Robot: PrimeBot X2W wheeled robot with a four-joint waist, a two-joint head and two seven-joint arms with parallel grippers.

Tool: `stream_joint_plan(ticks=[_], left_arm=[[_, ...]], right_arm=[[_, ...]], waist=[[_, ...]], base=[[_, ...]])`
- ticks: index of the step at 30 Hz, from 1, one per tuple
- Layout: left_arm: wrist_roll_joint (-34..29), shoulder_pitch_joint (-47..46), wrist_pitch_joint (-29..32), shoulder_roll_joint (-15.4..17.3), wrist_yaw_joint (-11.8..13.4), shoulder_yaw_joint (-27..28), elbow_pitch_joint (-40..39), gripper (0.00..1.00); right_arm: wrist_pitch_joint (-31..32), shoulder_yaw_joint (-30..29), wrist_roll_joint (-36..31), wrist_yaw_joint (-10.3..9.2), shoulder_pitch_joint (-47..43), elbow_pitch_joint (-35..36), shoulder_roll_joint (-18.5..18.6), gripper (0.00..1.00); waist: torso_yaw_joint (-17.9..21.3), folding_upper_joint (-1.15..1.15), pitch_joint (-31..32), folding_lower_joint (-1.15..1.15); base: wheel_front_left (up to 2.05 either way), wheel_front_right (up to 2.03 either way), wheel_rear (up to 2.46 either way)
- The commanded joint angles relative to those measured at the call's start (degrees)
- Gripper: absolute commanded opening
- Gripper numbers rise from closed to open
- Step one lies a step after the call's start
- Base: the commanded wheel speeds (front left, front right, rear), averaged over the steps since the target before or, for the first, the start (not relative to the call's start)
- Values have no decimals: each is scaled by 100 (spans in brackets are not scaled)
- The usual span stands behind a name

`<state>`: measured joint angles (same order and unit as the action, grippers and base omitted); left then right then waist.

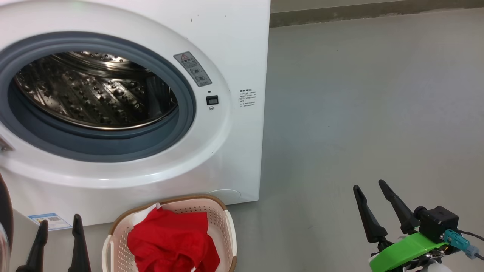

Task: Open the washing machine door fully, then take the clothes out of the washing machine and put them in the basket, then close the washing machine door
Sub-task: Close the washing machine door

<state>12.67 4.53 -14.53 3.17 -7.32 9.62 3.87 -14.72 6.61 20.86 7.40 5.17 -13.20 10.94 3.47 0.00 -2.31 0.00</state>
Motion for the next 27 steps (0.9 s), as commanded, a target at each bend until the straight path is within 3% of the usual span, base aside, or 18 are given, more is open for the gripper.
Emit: stream_joint_plan(ticks=[1,27], left_arm=[[-56,-81,-47,55,-16,212,-135,100],[-24,-47,-47,65,-16,141,-239,100]], right_arm=[[-28,97,10,9,21,155,91,100],[-28,73,27,9,3,165,122,100]], waist=[[-4,0,-2,0],[-69,0,2,0]], base=[[-12,12,0],[-86,86,0]])
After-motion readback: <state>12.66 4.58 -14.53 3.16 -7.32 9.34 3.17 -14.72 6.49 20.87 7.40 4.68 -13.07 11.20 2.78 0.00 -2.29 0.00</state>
